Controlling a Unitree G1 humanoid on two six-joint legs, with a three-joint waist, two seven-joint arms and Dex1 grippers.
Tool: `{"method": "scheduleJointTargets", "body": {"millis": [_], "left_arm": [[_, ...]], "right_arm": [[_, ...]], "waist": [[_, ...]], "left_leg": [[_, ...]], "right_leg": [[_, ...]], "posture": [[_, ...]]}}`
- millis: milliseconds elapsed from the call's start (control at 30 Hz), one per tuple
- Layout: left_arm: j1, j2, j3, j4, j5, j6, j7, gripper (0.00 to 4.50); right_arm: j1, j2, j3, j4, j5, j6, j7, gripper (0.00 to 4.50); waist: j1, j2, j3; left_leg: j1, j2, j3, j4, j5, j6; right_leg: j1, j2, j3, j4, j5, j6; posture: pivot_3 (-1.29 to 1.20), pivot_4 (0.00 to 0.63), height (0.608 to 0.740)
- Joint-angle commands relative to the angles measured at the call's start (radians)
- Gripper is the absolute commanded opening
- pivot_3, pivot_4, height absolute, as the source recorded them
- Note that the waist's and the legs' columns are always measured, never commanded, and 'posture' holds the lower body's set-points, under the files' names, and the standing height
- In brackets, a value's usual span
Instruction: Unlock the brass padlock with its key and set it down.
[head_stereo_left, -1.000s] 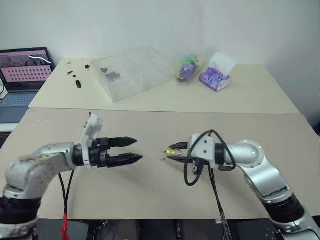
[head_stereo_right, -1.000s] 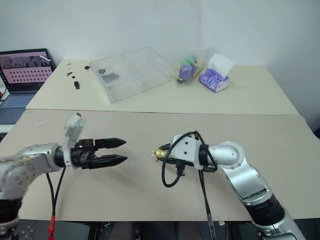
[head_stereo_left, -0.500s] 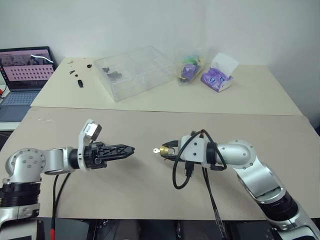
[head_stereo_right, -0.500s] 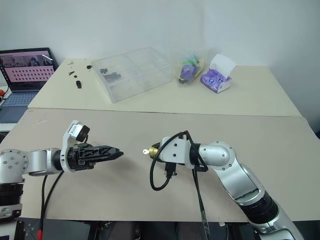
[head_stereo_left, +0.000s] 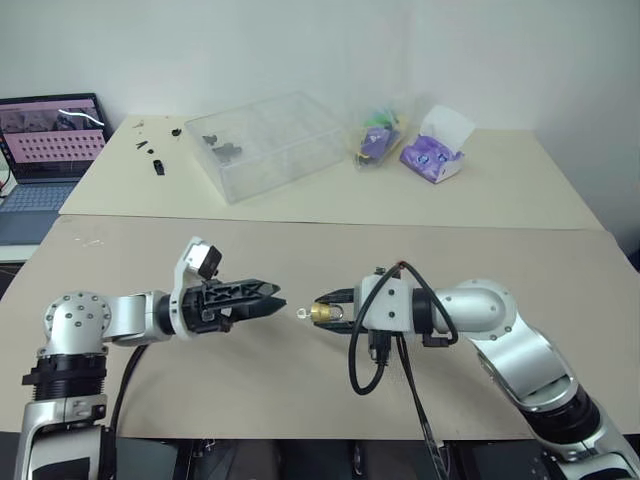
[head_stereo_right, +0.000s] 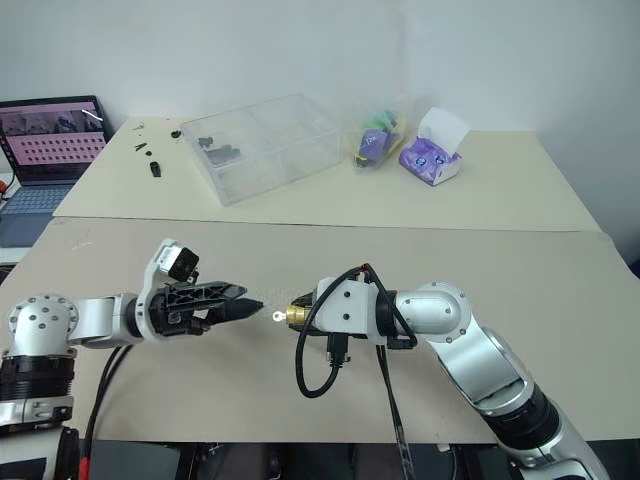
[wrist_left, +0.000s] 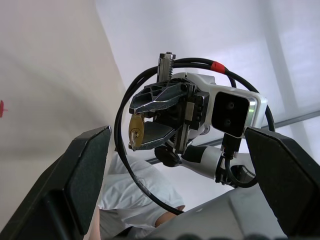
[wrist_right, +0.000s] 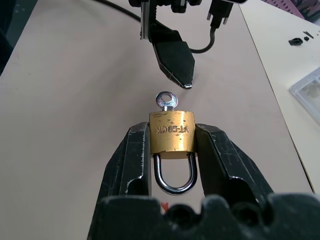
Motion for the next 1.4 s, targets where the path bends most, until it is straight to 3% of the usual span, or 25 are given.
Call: {"method": "scheduleJointTargets", "body": {"millis": [33,500,533,567,900,1400], "left_arm": [[-0.014,-0.003,-0.015,-0.039,-0.009,0.024,-0.021,4.5],[-0.026,-0.06,-0.048,-0.035,0.062,0.025,-0.049,4.5],[-0.027,-0.063,-0.049,-0.035,0.064,0.027,-0.049,4.0],[-0.03,-0.069,-0.05,-0.032,0.064,0.029,-0.046,3.81],[-0.039,-0.069,-0.031,-0.022,0.072,0.041,-0.048,0.2],[-0.026,-0.074,-0.022,-0.077,0.127,-0.021,-0.076,0.09]], "right_arm": [[-0.022,-0.004,-0.01,-0.032,0.014,-0.003,-0.002,0.9],[-0.033,-0.004,-0.007,-0.036,0.012,0.004,-0.007,0.9],[-0.033,-0.004,-0.007,-0.036,0.012,0.005,-0.007,0.9],[-0.034,-0.005,-0.007,-0.037,0.012,0.007,-0.008,0.9],[-0.033,-0.011,-0.007,-0.043,0.011,0.013,-0.012,0.9],[-0.032,-0.013,-0.007,-0.048,0.022,0.018,-0.016,0.9]], "waist": [[0.0,0.0,0.0],[0.0,0.0,0.0],[0.0,0.0,0.0],[0.0,0.0,0.0],[-0.001,0.0,0.0],[-0.001,0.0,0.0]], "left_leg": [[0.0,0.0,0.0,0.0,0.0,0.0],[0.0,0.0,0.0,0.0,0.0,0.0],[0.0,0.0,0.0,0.0,0.0,0.0],[0.0,0.0,0.0,0.0,0.0,0.0],[0.0,0.0,-0.001,0.0,0.0,0.0],[0.0,0.0,-0.001,0.0,0.0,0.0]], "right_leg": [[0.0,0.0,0.0,0.0,0.0,0.0],[0.0,0.0,0.0,0.0,0.0,0.0],[0.0,0.0,0.0,0.0,0.0,0.0],[0.0,0.0,0.0,0.0,0.0,0.0],[0.0,0.0,0.0,0.0,0.0,0.0],[0.0,0.0,0.0,0.0,0.0,0.0]], "posture": [[0.0,0.15,0.74],[0.0,0.15,0.74],[0.0,0.15,0.74],[0.0,0.15,0.74],[0.0,0.15,0.74],[0.0,0.15,0.74]]}}
